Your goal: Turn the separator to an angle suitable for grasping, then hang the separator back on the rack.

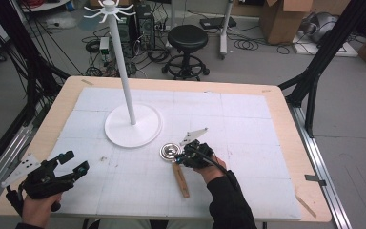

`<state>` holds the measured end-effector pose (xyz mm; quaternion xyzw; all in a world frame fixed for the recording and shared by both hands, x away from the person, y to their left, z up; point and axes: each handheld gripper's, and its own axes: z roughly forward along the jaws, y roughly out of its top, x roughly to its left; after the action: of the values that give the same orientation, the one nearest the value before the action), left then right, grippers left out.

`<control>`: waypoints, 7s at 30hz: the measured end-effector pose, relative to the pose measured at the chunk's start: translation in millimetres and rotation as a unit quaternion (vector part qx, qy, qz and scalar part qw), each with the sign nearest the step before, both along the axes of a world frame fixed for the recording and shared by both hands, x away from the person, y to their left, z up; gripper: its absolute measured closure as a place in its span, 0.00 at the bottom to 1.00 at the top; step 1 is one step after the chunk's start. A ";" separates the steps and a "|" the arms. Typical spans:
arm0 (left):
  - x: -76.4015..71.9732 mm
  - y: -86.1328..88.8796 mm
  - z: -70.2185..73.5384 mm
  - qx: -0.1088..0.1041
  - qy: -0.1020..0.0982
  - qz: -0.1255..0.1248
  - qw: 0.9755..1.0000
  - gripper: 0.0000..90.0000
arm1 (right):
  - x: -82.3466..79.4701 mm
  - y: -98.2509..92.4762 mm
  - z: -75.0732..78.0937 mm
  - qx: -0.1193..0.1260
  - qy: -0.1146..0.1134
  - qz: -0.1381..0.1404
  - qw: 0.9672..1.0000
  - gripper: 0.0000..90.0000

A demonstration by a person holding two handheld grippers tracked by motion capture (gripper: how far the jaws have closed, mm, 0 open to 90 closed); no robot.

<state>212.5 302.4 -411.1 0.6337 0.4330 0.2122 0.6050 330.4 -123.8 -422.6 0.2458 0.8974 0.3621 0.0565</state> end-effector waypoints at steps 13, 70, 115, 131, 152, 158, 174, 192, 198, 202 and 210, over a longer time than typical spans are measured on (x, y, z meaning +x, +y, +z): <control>0.2 -0.5 -0.4 -0.001 0.002 -0.001 1.000 0.23 | -50.4 26.3 1.0 -0.050 0.015 0.089 0.995 0.99; 1.0 4.4 -1.2 -0.005 0.003 0.004 1.000 0.23 | -10.9 -80.2 -12.6 0.036 -0.033 -0.195 0.979 0.99; 1.4 1.7 -1.8 0.002 0.005 -0.001 1.000 0.23 | -32.7 15.9 -12.9 0.088 -0.004 -0.077 0.993 0.97; 0.9 -12.1 1.5 0.013 0.000 -0.022 1.000 0.23 | -82.4 -129.5 41.0 0.137 -0.104 -0.233 0.957 0.53; -0.3 -24.4 3.2 0.012 -0.009 -0.071 0.997 0.23 | -119.6 -186.4 36.2 0.152 -0.150 -0.281 0.936 0.22; 2.0 -29.0 2.9 0.020 -0.005 -0.077 0.997 0.23 | -119.6 -186.9 35.9 0.148 -0.148 -0.280 0.937 0.22; 22.8 -71.5 7.0 0.050 0.035 -0.172 0.983 0.22 | -113.3 -182.2 31.0 0.138 -0.136 -0.269 0.943 0.22; 57.4 -164.4 -17.0 0.207 0.106 -0.251 0.939 0.30 | -113.1 -179.0 30.6 0.135 -0.131 -0.259 0.947 0.22; 60.3 -171.9 -22.1 0.232 0.117 -0.255 0.931 0.40 | -113.1 -178.5 30.7 0.134 -0.129 -0.258 0.948 0.22; 62.1 -173.8 -25.3 0.244 0.129 -0.253 0.927 0.43 | -112.7 -178.5 30.3 0.133 -0.129 -0.257 0.949 0.22; 63.0 -180.2 -28.0 0.258 0.139 -0.256 0.921 0.54 | -112.6 -179.0 30.2 0.134 -0.129 -0.258 0.948 0.22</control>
<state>275.6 122.2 -439.1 0.8798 0.2661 0.0646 0.3885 217.8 -302.8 -392.4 0.4251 0.7316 0.4807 0.2300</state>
